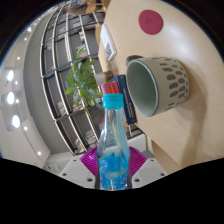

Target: Pour water

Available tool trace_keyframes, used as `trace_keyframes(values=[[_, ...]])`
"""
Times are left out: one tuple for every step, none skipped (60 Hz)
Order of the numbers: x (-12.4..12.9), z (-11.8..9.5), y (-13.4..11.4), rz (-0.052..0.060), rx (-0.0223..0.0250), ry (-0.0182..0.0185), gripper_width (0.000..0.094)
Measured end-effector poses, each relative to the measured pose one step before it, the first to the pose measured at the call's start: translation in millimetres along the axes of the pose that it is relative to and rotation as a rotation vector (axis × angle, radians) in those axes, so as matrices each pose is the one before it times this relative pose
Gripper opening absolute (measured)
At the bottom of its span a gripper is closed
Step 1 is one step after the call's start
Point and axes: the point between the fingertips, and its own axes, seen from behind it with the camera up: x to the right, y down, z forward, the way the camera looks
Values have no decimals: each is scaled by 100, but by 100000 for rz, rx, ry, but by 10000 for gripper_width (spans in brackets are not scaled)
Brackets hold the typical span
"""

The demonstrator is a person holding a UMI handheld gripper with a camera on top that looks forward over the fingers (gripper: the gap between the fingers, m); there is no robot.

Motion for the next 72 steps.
trace_keyframes(values=[[113,124,-113,2666,-141,-116,359],[120,116,-159,2722,48,-10,360],[139,126,-208,2596,449,-7,361],[180,134,-178,2578,414,91,361],[116,139,-111,2657,197,-54,360],[40,83,-163,2548,346,-291,361],[-516,-771,213,2499,586,13,361],[-114,601,-163,2003,378,-504,362],[3,157,-168,2052,472,-565,362],[-53,66,-168,1810,568,-626,361],[-107,46,-221,1604,809,-599,360],[-85,52,-197,1415,768,-448,360],[-89,27,-119,1318,464,-386,361],[-104,21,-25,1100,134,-362,361],[-119,19,-16,783,58,-358,361],[-548,-644,186,762,111,112,361],[1,319,-77,399,-47,-238,360],[-63,153,-22,250,-37,-161,362],[-49,110,22,87,-187,-15,361],[-78,-3,115,-93,-611,631,360],[103,100,122,-159,-700,671,360],[144,79,130,-239,-753,838,360],[90,42,107,-420,-590,874,362],[-13,44,95,-903,-511,426,388],[59,61,68,-1085,-457,745,388],[15,30,90,-1364,-485,668,387],[-219,-592,515,-1432,-192,175,388],[117,335,-182,-2182,-415,559,389],[-235,-12,31,-2710,-117,23,388],[-322,-36,39,-3453,-46,-89,389],[-449,-100,49,-4085,-15,-358,390],[-542,-114,-26,-4660,85,-668,390],[-614,-124,-99,-5061,309,-865,391],[-641,-140,-114,-5451,366,-799,388],[-398,156,-431,-5707,337,-1423,391],[-514,-124,-132,-6289,-82,-268,390],[-745,-546,-57,-6679,384,102,390],[-487,-262,-73,-7652,235,1160,390],[-375,-139,-445,-7378,546,972,391],[-276,-160,-461,-7466,545,1025,391],[-275,-212,-517,-7411,585,918,391],[-224,-217,-598,-7203,755,859,391],[-178,-166,-682,-6811,972,1005,391],[48,-76,-706,-6149,1247,599,391],[-375,-352,-803,-6135,922,1062,390],[37,-47,-803,-5684,1561,-47,389],[-37,-423,-738,-5758,1750,212,390],[-462,-34,-753,-4810,411,740,390],[41,-66,-649,-4721,568,287,390],[163,-78,-588,-4505,383,322,390],[161,12,-536,-4385,283,149,390],[160,-123,-543,-4430,296,-18,389],[159,-61,-556,-4459,574,-96,389],[173,-123,-590,-4385,721,-79,388],[218,-47,-592,-4083,851,19,389],[270,-93,-567,-3957,886,51,387],[346,-94,-514,-3810,606,278,387],[829,26,-215,-3798,519,311,387],[574,218,235,-3516,457,720,388],[190,-390,-323,-3581,-317,806,388],[515,-78,-202,-3855,-22,557,387],[565,-51,-96,-3551,-99,812,388],[779,44,-23,-3238,-278,1187,388],[799,13,48,-3141,-481,1234,387],[718,30,115,-3098,-625,1140,395],[698,20,206,-3039,-724,1052,403],[885,490,452,-2891,-434,1043,404],[740,30,257,-2365,-569,1142,402],[704,113,269,-2050,-487,1077,402],[1110,961,1583,-1922,370,716,404],[-243,-982,-1387,-1250,-1582,912,403],[641,85,315,-1173,-840,548,404]])
